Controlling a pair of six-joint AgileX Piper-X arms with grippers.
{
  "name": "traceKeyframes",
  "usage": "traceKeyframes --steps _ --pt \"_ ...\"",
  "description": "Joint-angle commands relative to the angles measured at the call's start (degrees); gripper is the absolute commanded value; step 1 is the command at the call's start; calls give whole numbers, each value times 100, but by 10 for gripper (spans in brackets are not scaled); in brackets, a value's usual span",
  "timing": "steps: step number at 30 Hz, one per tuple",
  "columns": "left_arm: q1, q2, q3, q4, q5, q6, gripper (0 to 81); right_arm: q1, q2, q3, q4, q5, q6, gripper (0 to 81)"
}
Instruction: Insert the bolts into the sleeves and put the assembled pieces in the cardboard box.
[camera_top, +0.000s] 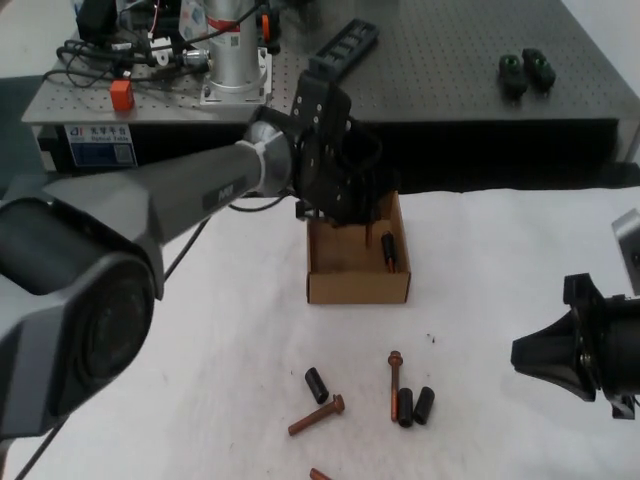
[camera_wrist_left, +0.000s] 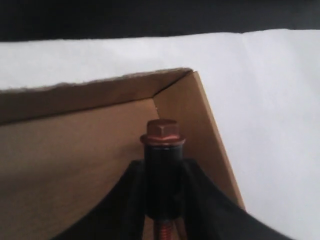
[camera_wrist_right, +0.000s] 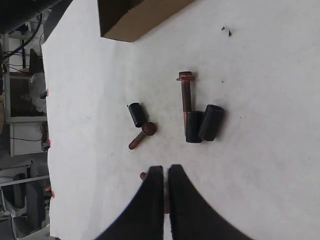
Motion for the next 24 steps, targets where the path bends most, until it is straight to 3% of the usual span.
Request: traceKeyframes --steps 1,4,11,20,24 --pt "7 53 -126 47 184 -262 7 -35 7 -55 13 29 -92 35" --pt "7 69 -126 177 250 -262 23 -35 7 -55 -33 274 -92 35" --pt "7 69 -126 284 512 -273 295 218 7 -95 -262 1028 -81 35" --pt "152 -328 -140 321 996 -391 305 1743 168 -577 -375 2968 -319 35" --pt "369 -987 -124 759 901 4 274 2239 749 -1026 -186 3061 -342 7"
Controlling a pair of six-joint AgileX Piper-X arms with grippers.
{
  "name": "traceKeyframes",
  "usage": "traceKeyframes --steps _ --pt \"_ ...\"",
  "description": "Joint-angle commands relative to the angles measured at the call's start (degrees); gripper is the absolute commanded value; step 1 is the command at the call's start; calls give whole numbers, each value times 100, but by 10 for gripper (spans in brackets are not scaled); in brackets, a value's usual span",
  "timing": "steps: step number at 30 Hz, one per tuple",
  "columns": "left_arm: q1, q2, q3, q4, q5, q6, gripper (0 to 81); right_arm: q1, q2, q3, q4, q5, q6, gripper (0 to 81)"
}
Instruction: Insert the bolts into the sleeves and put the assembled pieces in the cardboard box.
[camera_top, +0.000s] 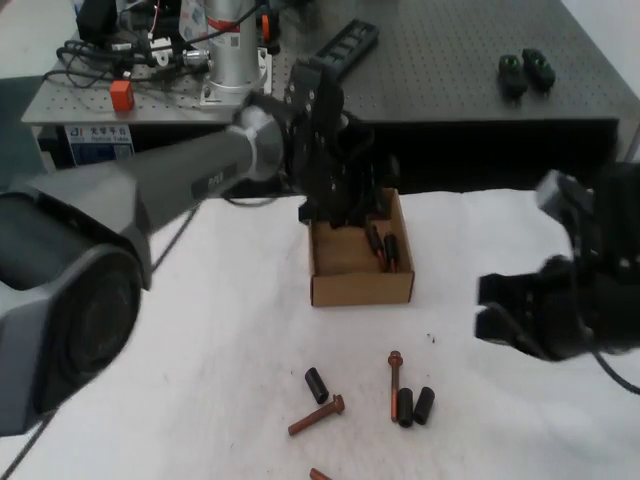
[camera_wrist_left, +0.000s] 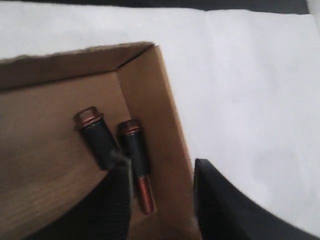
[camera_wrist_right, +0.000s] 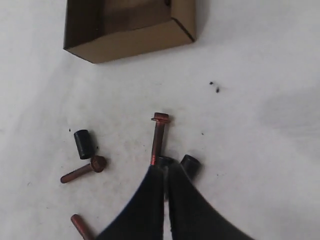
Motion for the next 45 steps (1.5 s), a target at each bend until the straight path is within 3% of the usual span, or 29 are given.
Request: traceKeyframes --steps 1,5,7,15,21,31,42,45 --pt "206 -775 -9 468 -248 543 258 63 119 -223 108 76 -70 32" --pt "477 -1780 608 773 -1081 1466 228 417 899 -703 201 432 -69 267" --pt "650 -2283 1125 746 -1080 1668 228 474 1191 -908 432 639 -69 326" --pt "1317 -4360 3929 -92 -1080 1595 228 545 1880 -1211 1311 845 -69 278" --pt "1447 -5330 5139 -284 -1059 1570 228 607 2249 -1211 1235 966 -17 278" --pt "1447 -5695 5543 -191 -636 1727 228 629 2569 -1211 939 619 220 278" --pt "1447 -5695 5542 -172 -636 1726 228 742 2844 -1211 960 641 77 274" --pt "1447 -5695 5542 -177 -408 1726 228 742 2842 -1211 916 814 -44 202"
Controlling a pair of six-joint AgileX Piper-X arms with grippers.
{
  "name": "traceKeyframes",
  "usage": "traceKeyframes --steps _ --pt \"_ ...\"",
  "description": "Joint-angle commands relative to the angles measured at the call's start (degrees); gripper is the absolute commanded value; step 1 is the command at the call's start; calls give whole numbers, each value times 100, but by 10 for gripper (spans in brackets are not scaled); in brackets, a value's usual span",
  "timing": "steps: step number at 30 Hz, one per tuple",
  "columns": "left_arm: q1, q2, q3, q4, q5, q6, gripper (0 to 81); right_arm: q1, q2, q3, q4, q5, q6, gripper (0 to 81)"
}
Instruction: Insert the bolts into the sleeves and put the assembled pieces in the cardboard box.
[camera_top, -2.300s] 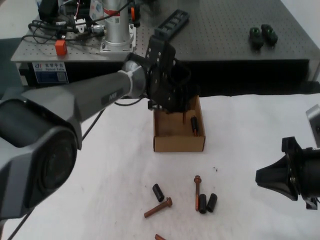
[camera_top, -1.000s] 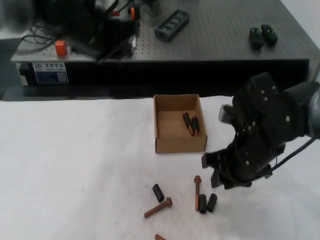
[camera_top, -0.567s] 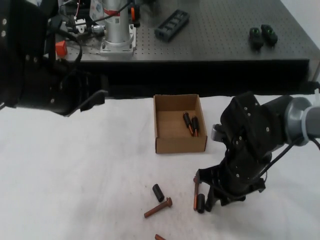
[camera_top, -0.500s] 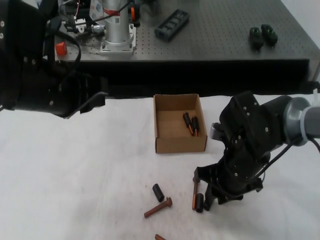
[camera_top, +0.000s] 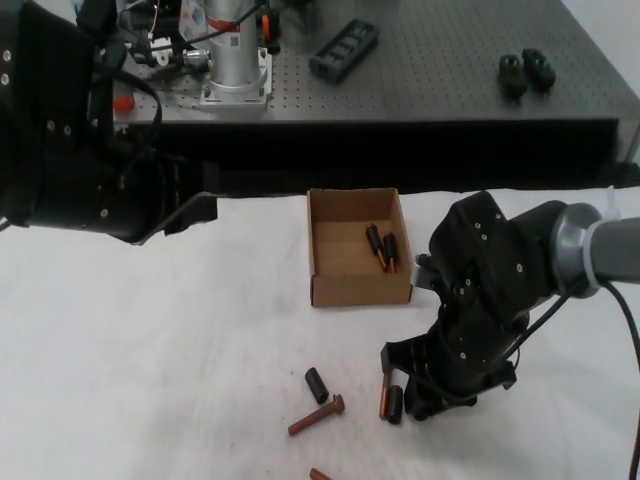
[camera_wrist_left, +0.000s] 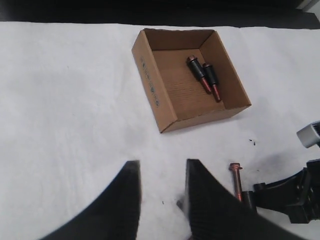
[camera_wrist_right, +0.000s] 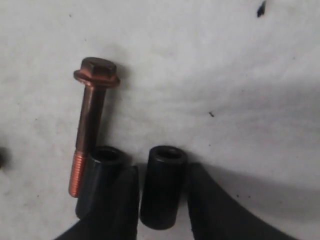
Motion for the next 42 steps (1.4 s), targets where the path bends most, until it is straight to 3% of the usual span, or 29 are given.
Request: traceKeyframes --steps 1,4,12,19,24,30,32,42 --pt "7 -65 9 -28 256 72 228 20 190 47 20 52 -115 159" --pt "-128 -65 9 -9 316 158 228 20 190 47 83 52 -327 20" --pt "-895 255 9 233 316 983 228 -345 -105 79 568 -139 -1173 35" --pt "-1769 1230 9 579 316 3009 299 -1071 -1694 892 740 -702 -1323 35" --pt "-2392 1805 -97 630 248 4026 300 -1379 -2903 1465 1025 -952 -1323 35" --pt "-3117 2263 -279 575 -1019 5499 300 -1421 -3822 1902 1289 -987 -1323 35" --pt "-3218 2372 -287 554 -1245 5839 300 -1421 -4002 2005 1306 -1051 -1323 35" --pt "-3392 2496 -287 588 -1109 6376 300 -1421 -4132 2071 1362 -1078 -1323 35"
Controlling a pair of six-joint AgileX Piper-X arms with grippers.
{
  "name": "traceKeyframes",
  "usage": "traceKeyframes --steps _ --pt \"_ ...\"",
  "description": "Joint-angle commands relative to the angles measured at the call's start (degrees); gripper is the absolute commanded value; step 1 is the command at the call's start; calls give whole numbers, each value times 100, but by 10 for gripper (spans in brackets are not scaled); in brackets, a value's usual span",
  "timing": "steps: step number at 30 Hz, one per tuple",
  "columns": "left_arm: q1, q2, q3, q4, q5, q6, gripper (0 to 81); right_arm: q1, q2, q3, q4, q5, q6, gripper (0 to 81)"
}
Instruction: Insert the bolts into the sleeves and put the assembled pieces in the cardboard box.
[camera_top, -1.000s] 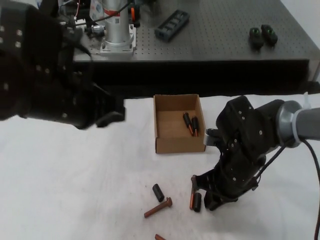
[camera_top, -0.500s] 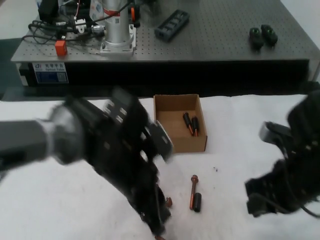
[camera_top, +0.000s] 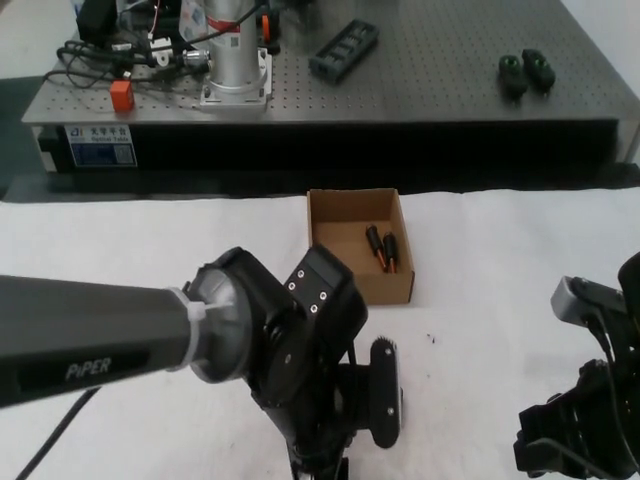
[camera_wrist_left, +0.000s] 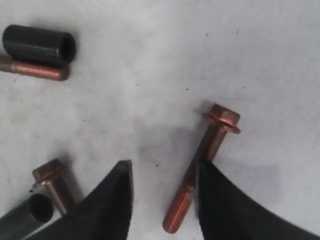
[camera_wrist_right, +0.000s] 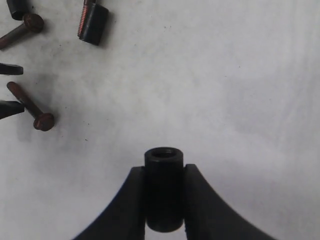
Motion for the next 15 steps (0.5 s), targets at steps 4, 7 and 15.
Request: traceKeyframes --steps 4,7,15 --pt "-226 14 -67 11 138 198 300 -35 -46 11 -23 -86 -50 35" --pt "-297 56 -67 -2 161 198 300 -35 -46 11 -23 -86 -50 35" --pt "-301 265 -67 12 -78 245 253 -35 -61 11 -23 -86 -50 35"
